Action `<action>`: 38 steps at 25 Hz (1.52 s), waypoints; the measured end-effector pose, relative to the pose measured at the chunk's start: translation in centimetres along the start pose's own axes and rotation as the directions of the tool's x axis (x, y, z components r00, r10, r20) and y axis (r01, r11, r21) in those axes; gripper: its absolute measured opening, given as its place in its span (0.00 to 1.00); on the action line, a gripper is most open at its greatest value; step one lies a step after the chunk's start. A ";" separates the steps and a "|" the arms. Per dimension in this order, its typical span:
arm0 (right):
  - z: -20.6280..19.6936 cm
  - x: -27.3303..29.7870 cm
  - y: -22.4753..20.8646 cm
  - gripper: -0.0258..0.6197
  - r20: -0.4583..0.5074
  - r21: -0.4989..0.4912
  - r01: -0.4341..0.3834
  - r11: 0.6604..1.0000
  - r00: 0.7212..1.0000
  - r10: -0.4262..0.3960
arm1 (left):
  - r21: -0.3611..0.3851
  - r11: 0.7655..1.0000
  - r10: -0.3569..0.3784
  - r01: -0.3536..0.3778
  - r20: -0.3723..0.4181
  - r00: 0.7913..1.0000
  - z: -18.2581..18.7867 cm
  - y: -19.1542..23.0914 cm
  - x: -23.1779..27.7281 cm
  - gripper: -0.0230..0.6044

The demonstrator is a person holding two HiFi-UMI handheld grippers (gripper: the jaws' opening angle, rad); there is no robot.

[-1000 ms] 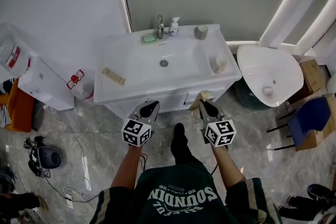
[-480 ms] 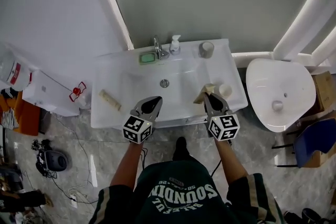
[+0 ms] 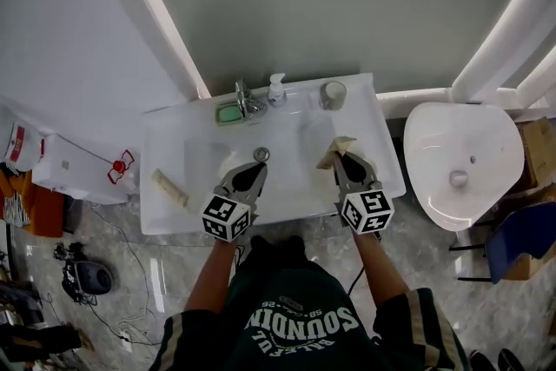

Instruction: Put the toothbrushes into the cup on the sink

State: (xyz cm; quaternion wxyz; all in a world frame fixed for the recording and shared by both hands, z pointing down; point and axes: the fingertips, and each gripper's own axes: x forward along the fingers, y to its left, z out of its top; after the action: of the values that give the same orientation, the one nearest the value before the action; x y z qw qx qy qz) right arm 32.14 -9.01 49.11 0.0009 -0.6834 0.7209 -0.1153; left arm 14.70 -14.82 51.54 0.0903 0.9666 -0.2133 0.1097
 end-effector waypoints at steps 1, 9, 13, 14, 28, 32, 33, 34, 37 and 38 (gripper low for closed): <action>-0.1 0.3 -0.3 0.07 -0.004 0.001 0.001 1.000 1.000 -0.001 | -0.001 1.000 -0.002 0.002 0.000 1.000 0.0 0.2 0.5 0.12; -1.5 2.2 -0.9 0.07 -0.037 0.005 0.015 1.000 0.999 -0.015 | 0.007 1.000 -0.027 0.027 -0.006 1.000 -0.2 1.9 3.0 0.12; -2.2 3.0 -0.9 0.07 -0.052 0.006 0.022 1.000 0.998 -0.021 | 0.019 0.999 -0.035 0.035 -0.006 0.999 -0.4 2.7 3.9 0.12; -2.3 3.2 -1.0 0.07 -0.056 0.005 0.024 1.000 0.998 -0.023 | 0.018 0.999 -0.039 0.039 -0.007 0.999 -0.5 2.9 4.2 0.12; -4.3 7.3 -2.8 0.07 -0.122 0.025 0.062 0.998 0.991 -0.059 | 0.010 0.996 -0.090 0.091 -0.070 0.994 -2.8 4.9 7.7 0.12; -5.0 8.7 -3.1 0.07 -0.138 0.041 0.071 0.997 0.988 -0.065 | 0.013 0.995 -0.100 0.102 -0.093 0.991 -3.5 5.7 8.5 0.12; -5.3 9.1 -3.2 0.07 -0.144 0.046 0.073 0.996 0.987 -0.066 | 0.012 0.994 -0.105 0.106 -0.096 0.990 -3.5 5.9 8.7 0.12; -5.5 9.4 -3.2 0.07 -0.151 0.050 0.074 0.996 0.986 -0.066 | 0.009 0.994 -0.108 0.110 -0.099 0.989 -3.6 6.0 8.9 0.12; -6.2 10.6 -3.8 0.07 -0.166 0.055 0.081 0.995 0.984 -0.071 | -0.006 0.993 -0.114 0.114 -0.112 0.987 -4.3 6.8 9.4 0.12; -6.1 11.1 -4.1 0.07 -0.166 0.053 0.086 0.995 0.983 -0.076 | -0.011 0.993 -0.117 0.116 -0.115 0.986 -4.5 7.0 9.6 0.12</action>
State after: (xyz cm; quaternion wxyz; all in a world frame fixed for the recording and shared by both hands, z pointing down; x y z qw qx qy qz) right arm 34.50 -19.10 57.50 -0.0424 -0.7000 0.6864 -0.1924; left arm 19.40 -23.88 59.17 0.1110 0.9692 -0.1512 0.1595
